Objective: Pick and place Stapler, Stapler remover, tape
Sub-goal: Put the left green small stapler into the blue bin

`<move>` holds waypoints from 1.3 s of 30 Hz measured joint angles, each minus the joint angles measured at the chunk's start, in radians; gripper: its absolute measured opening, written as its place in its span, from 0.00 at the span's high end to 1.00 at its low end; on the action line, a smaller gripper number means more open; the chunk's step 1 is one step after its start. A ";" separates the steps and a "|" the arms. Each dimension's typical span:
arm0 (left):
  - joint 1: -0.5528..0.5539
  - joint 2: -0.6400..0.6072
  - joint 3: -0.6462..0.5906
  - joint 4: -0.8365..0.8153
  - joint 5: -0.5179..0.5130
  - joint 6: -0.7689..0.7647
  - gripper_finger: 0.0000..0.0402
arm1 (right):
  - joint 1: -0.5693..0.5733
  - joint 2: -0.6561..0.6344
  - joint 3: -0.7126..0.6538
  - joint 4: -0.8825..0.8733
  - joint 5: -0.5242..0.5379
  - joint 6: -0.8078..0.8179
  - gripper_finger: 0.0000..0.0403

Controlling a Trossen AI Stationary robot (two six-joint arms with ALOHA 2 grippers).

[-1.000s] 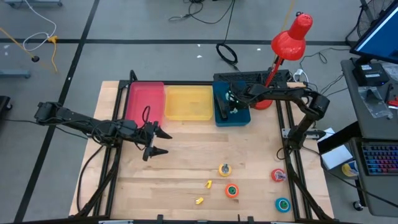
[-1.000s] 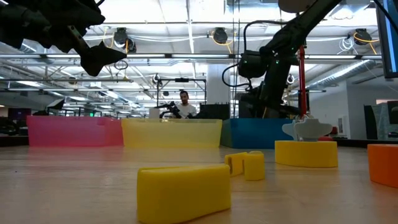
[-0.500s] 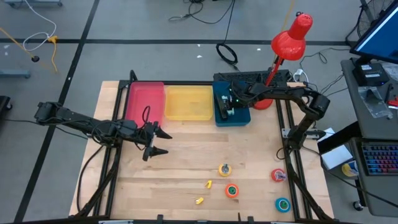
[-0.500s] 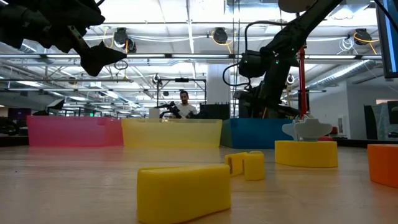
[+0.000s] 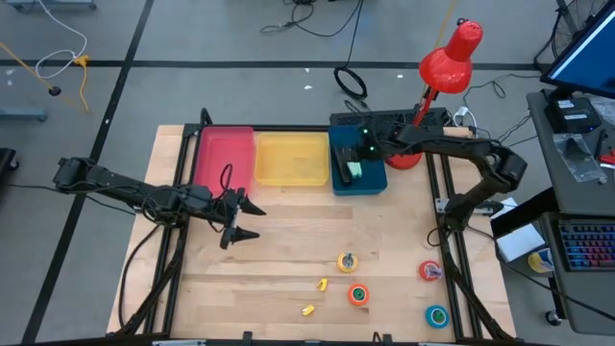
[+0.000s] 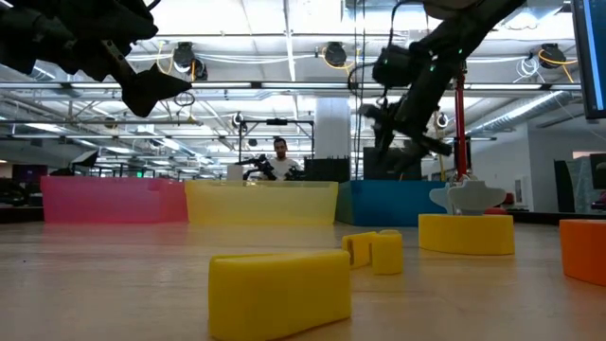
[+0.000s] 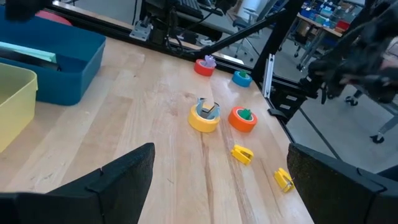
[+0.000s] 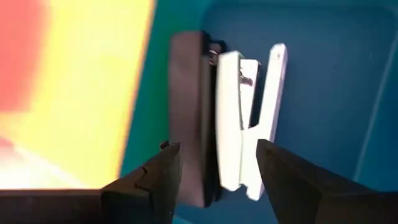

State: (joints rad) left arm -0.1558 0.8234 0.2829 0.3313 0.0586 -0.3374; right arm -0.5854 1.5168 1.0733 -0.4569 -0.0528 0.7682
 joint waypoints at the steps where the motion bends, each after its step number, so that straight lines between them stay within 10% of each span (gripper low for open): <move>1: 0.000 0.000 0.000 0.000 0.000 0.001 0.10 | 0.006 -0.022 0.000 -0.001 0.000 -0.007 0.52; 23: 0.000 0.000 0.000 0.003 -0.008 -0.067 0.10 | 0.332 -0.372 0.000 -0.229 -0.166 -0.242 0.81; 39: 0.000 0.000 0.000 0.011 -0.009 -0.072 0.10 | 0.567 -0.472 -0.011 -0.387 -0.213 -0.346 0.84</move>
State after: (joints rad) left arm -0.1558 0.8234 0.2829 0.3428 0.0498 -0.4091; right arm -0.0181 1.0449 1.0627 -0.8442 -0.2661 0.4226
